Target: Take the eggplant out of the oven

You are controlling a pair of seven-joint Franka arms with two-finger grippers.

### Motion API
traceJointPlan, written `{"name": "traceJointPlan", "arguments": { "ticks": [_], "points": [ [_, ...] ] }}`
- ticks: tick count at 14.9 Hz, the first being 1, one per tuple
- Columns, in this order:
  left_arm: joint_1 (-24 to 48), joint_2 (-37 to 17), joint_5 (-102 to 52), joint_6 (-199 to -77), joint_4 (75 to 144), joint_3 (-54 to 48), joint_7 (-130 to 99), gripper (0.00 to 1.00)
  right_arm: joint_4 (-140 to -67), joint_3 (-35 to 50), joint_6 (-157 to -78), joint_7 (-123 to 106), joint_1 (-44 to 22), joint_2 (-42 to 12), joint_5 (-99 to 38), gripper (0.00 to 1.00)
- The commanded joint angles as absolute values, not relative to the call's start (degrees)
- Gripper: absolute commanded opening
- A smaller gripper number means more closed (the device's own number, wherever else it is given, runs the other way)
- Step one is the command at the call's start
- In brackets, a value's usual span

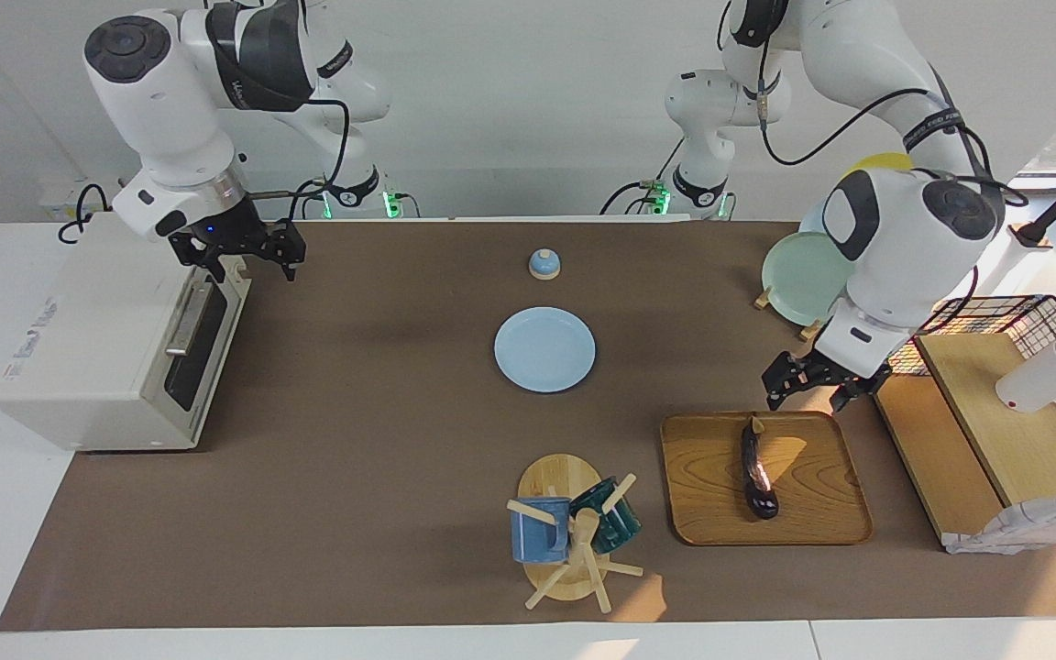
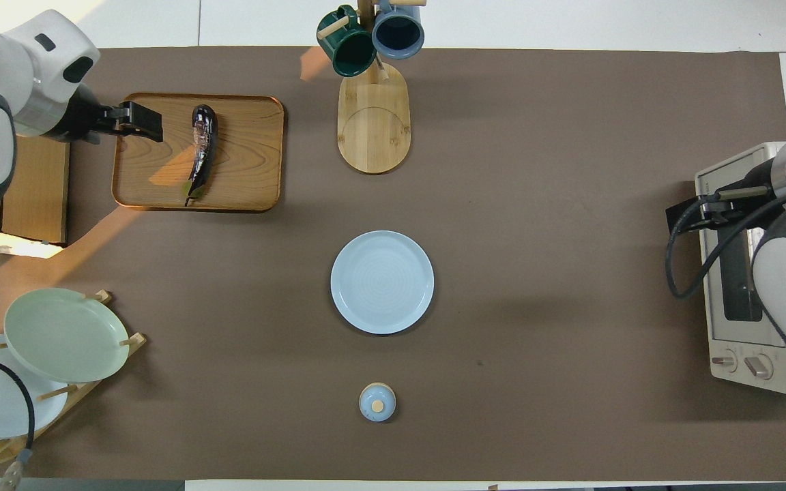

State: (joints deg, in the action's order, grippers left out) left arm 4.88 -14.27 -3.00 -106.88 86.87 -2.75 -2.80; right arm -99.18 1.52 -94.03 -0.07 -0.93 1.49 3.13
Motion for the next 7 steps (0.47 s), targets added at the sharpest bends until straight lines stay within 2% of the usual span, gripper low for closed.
{"name": "traceJointPlan", "arguments": {
  "ticks": [1,4,7],
  "points": [
    [4.4,-7.8,-1.9,-101.4,90.9,-3.0,-3.6,1.00,-98.7,0.9,-93.6,0.4,0.4,1.9,1.3,1.00],
    [4.3,-1.2,-1.9,-99.9,97.8,-3.0,-3.6,1.00,-95.4,0.4,-92.6,0.4,1.1,1.9,1.4,1.00],
    [4.6,2.5,-1.9,-99.8,103.1,-3.1,-5.4,1.00,-94.3,0.1,-90.0,0.3,1.8,2.0,1.4,1.00]
  ]
}}
